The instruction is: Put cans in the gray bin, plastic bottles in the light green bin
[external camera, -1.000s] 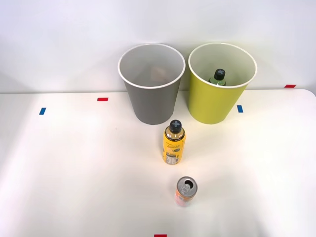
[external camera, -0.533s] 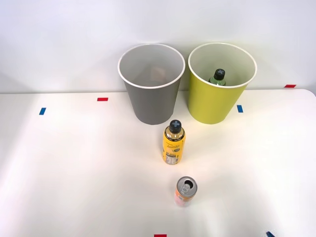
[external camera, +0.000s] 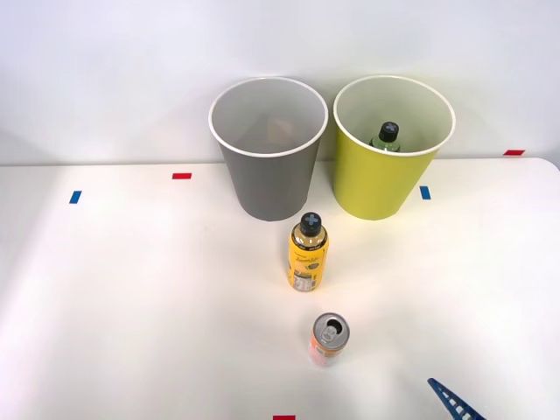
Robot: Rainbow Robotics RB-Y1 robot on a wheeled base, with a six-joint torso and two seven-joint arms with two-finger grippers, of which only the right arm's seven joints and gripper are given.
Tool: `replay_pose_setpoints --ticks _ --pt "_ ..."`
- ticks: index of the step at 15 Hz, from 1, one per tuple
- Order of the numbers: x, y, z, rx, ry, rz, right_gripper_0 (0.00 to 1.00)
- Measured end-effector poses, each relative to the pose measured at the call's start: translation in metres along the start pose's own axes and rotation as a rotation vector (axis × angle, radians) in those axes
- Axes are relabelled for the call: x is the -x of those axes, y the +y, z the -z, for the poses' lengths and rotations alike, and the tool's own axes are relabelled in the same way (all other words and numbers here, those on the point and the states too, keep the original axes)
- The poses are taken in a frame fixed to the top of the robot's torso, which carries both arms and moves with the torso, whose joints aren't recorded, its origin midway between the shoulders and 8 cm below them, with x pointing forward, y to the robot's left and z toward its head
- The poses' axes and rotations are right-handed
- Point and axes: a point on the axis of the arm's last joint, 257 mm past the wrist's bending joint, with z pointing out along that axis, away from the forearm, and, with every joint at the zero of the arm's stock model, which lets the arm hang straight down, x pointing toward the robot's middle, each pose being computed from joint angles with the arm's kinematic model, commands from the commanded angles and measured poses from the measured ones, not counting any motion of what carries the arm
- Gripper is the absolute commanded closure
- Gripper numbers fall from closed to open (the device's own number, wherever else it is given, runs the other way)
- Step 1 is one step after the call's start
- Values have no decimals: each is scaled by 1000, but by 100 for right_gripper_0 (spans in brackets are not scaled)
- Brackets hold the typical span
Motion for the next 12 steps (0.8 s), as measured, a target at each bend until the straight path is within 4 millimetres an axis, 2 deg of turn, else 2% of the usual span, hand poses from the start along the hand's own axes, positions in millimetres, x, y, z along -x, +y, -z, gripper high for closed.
replay_pose_setpoints --ticks 4,9,12 --pt "2 3 -8 40 -16 -6 0" --pt "4 15 -21 55 -35 -9 0" --pt "-4 16 -39 51 -20 8 0"
